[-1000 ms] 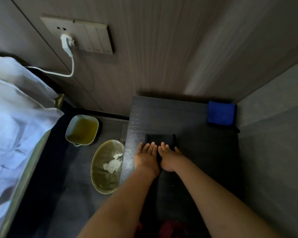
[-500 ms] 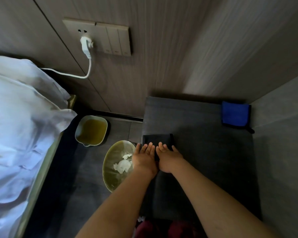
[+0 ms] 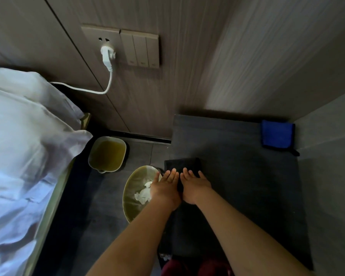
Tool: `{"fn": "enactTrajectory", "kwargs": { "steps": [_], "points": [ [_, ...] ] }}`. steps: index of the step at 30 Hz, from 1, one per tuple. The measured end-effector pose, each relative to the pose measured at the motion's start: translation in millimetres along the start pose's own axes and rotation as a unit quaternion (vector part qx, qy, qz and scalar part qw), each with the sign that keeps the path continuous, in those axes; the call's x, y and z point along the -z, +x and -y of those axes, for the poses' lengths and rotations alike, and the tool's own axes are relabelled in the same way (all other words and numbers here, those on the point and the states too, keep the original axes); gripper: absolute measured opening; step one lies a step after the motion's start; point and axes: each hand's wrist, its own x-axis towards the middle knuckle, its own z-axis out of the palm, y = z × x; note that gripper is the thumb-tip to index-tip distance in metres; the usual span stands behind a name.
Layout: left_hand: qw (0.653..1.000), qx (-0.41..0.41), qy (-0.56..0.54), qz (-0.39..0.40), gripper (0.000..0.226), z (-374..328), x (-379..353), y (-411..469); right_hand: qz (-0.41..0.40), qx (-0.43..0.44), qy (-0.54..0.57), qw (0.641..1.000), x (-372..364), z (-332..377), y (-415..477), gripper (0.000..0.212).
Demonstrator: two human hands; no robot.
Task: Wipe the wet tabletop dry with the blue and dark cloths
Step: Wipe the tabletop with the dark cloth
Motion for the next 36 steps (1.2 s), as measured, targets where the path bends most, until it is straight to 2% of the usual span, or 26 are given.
{"fn": "enactTrajectory", "kwargs": {
  "steps": [8, 12, 18, 23, 36],
  "points": [
    [0.999, -0.003, -0.039, -0.013, 0.068, 2, -5, 2, -0.013, -0.003, -0.003, 1.000, -3, -1, 0, 0.069],
    [0.998, -0.009, -0.063, 0.001, 0.068, -1, -3, 0, -0.022, 0.002, -0.002, 1.000, -12, -1, -1, 0.077],
    [0.998, -0.017, -0.051, 0.031, 0.067, -5, -12, -11, -0.023, 0.007, 0.002, 1.000, -35, 3, -12, 0.069],
    [0.998, -0.019, -0.041, 0.048, 0.067, -8, -20, -23, -0.005, -0.004, -0.017, 1.000, -48, 11, -20, 0.073],
    [0.997, 0.019, 0.009, 0.069, 0.072, -22, -18, -19, -0.042, 0.006, -0.020, 0.999, -55, 3, -21, 0.074]
  ]
}}
